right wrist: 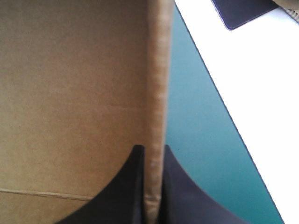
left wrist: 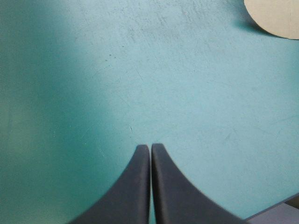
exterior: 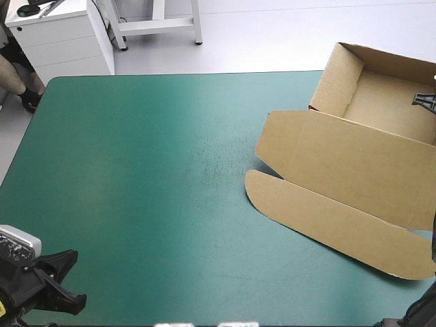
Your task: Fold the box
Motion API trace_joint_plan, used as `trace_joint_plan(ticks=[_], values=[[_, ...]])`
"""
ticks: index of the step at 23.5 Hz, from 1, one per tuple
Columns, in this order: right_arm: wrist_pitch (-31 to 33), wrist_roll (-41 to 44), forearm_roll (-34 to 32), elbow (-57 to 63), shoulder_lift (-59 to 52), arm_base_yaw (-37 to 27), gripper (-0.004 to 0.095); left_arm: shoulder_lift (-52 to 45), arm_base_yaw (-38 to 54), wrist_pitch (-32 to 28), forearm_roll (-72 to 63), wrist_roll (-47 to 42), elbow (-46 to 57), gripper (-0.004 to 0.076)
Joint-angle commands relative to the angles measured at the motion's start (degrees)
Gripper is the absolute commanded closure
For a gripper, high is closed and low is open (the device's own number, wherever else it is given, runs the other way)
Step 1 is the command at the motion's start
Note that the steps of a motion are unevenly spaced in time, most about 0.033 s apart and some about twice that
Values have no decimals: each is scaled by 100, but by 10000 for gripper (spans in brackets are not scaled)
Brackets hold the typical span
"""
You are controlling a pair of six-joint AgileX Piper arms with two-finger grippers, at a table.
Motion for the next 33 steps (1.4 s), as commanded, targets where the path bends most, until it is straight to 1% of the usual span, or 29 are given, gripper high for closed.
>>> trace_joint_plan(ticks=[1,7,9,10,12,13,16,17,18,20,21,22,23,25,26,27,28,29,31,33], values=[[-527,-105,20,-160,1,-272,928,67,-30,-24,-7,-28,-130,733],[-568,-105,31,-160,458,-465,915,67,-30,-24,-7,-28,-130,733],[-541,-134,31,-160,553,-479,883,67,-30,-24,16,-28,-130,733],[-527,-152,59,-160,575,-479,850,67,-30,-24,16,-28,-130,733],[-527,-206,118,-160,599,-479,746,67,-30,-24,16,-28,-130,733],[-551,-295,133,-160,599,-479,672,67,-30,-24,16,-28,-130,733],[-435,-411,160,-242,580,-479,407,67,-30,-24,16,-28,-130,733],[-327,-411,160,-296,572,-489,328,67,-30,-24,16,-28,-130,733],[-161,-411,138,-386,552,-489,226,67,-30,-24,16,-28,-130,733],[335,-427,108,-634,538,-489,139,67,-30,-24,16,-28,-130,733],[446,-451,187,-860,425,-489,129,78,-30,-51,74,-28,-130,733],[446,-451,267,-896,344,-489,140,78,-30,-51,100,-28,-130,733],[446,-521,456,-938,60,-489,176,78,-30,-23,100,-28,-130,733],[446,-554,783,-938,-375,-489,312,86,-30,-26,100,-36,-130,733],[458,-554,1138,-938,-687,-489,493,86,-30,-26,100,-36,-130,733],[458,-584,1328,-938,-849,-489,598,86,-30,3,100,-36,-130,733],[458,-777,1565,-903,-1174,-423,799,86,-30,71,146,-36,-130,734],[458,-901,1623,-821,-1381,-368,910,86,-30,73,178,-36,-130,733],[448,-903,1636,-318,-2071,-146,913,86,-30,88,277,-33,-117,733],[437,-968,1636,567,-2914,329,913,39,-30,-189,277,-270,-72,733]])
